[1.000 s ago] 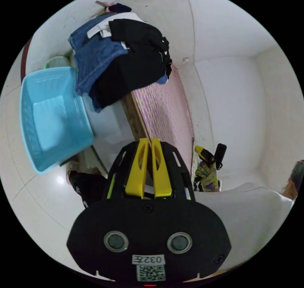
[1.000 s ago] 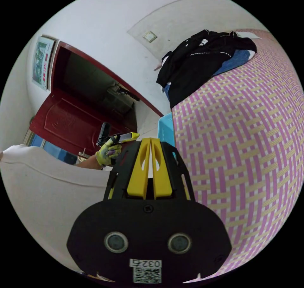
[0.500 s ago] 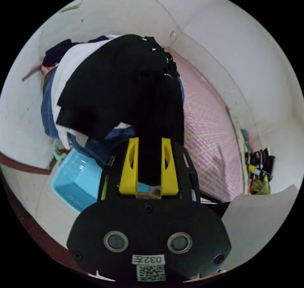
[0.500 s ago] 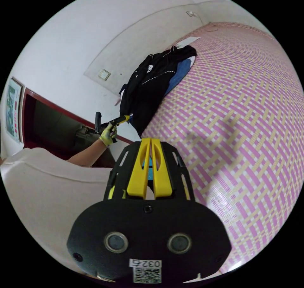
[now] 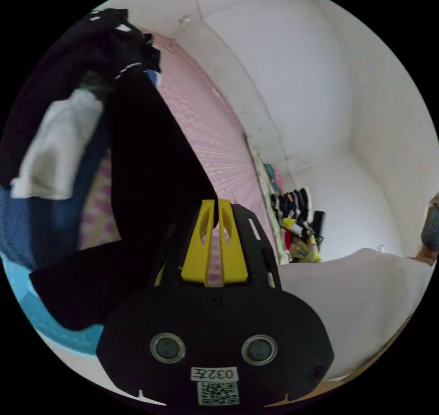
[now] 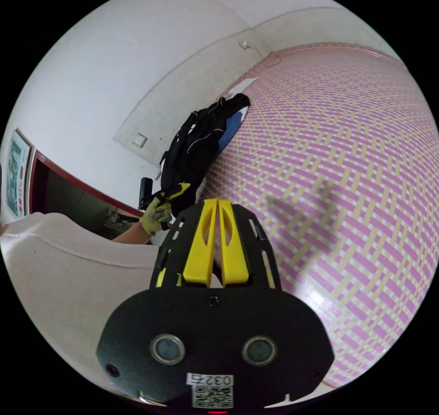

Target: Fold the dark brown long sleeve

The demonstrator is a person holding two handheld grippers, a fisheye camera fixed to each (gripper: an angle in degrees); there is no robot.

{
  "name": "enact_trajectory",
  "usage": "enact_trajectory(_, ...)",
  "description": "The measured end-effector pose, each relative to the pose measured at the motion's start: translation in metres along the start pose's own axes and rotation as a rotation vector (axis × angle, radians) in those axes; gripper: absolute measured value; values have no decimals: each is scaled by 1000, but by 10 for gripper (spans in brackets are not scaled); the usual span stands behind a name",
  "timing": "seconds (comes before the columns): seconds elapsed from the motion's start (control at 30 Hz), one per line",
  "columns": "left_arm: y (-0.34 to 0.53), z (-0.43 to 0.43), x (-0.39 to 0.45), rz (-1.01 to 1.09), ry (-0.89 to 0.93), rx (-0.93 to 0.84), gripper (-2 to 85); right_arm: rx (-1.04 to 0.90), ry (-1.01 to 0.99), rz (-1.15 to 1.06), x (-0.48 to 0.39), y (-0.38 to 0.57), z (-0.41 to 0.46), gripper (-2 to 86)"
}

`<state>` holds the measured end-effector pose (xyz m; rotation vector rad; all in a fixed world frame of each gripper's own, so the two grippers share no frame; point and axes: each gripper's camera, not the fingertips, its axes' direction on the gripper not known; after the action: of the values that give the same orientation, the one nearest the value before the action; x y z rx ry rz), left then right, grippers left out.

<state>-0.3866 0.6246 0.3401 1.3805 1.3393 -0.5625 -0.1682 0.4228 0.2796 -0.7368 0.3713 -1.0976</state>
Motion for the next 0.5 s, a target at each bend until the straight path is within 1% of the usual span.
enact_trajectory(0.07, -25, 62, 34, 26, 150, -30, -12, 64, 13, 32, 21, 14, -26, -10)
enact_trajectory(0.1, -32, 79, 44, 35, 153, -48, -12, 82, 17, 43, 27, 18, -33, -10)
enact_trajectory(0.17, -64, 144, 85, 77, 110, -102, -12, 153, 29, 106, 52, 38, -60, -10)
enact_trajectory(0.2, -72, 158, 95, 82, 112, -107, -12, 170, 33, 124, 58, 44, -68, -10)
enact_trajectory(0.3, -117, 223, 146, 120, 188, -115, -12, 242, 75, 204, 89, 77, -103, -10)
enact_trajectory(0.37, -147, 282, 197, 186, 223, -178, -11, 292, 114, 276, 114, 106, -130, -10)
enact_trajectory(0.4, -153, 298, 211, 203, 228, -199, -11, 305, 121, 297, 120, 113, -137, -10)
enact_trajectory(0.47, -169, 367, 265, 236, 297, -267, -11, 346, 144, 374, 144, 140, -158, -10)
enact_trajectory(0.5, -171, 385, 279, 237, 322, -284, -11, 353, 149, 391, 149, 146, -162, -10)
